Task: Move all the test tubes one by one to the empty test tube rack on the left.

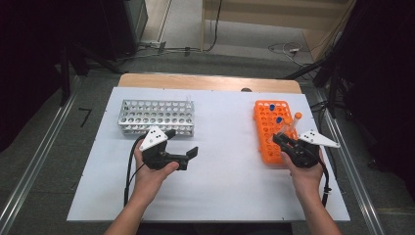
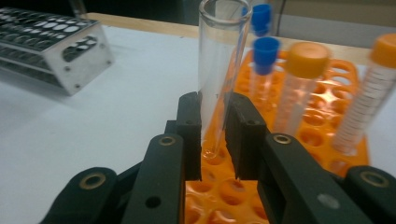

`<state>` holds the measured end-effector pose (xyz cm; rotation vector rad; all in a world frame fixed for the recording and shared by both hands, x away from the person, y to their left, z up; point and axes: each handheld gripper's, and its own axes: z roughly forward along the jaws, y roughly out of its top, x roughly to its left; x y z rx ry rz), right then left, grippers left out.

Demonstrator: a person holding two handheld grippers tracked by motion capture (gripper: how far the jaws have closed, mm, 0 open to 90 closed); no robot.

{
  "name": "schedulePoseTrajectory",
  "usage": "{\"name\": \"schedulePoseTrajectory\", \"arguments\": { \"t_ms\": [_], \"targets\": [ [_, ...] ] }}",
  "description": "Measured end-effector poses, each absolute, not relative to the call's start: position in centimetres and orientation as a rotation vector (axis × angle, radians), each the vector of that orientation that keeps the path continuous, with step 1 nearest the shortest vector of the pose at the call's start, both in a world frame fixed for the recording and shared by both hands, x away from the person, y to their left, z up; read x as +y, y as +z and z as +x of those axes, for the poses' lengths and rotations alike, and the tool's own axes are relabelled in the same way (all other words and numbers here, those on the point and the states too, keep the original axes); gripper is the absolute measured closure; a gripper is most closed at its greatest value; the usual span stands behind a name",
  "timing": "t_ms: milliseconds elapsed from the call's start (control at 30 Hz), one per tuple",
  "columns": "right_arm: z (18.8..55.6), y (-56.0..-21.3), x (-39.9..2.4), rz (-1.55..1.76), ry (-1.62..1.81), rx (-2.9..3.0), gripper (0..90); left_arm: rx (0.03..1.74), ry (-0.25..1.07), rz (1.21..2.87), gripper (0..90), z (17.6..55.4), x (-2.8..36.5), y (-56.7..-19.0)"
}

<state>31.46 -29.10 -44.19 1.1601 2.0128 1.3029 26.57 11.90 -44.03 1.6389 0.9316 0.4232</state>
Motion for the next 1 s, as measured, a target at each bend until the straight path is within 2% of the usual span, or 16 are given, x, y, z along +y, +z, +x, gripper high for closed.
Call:
{"name": "schedulePoseTrajectory", "arguments": {
  "t_ms": [467,633,700,1000],
  "targets": [
    [30.0,-44.6,-23.2,0.976,1.414,2.252,74.2,0.825,0.322,1.671,6.5,26.3,10.2,-43.6],
    [29.1,-45.0,-20.6,0.886,1.422,2.346,74.2,0.807,0.318,1.696,18.4,26.1,9.1,-43.6],
    [28.9,-45.0,-20.1,0.871,1.422,2.361,74.2,0.783,0.309,1.713,20.3,26.0,8.6,-43.7],
    [27.3,-45.4,-16.8,0.753,1.414,2.475,74.2,0.695,0.252,1.743,44.1,25.7,6.8,-44.0]
  ]
}}
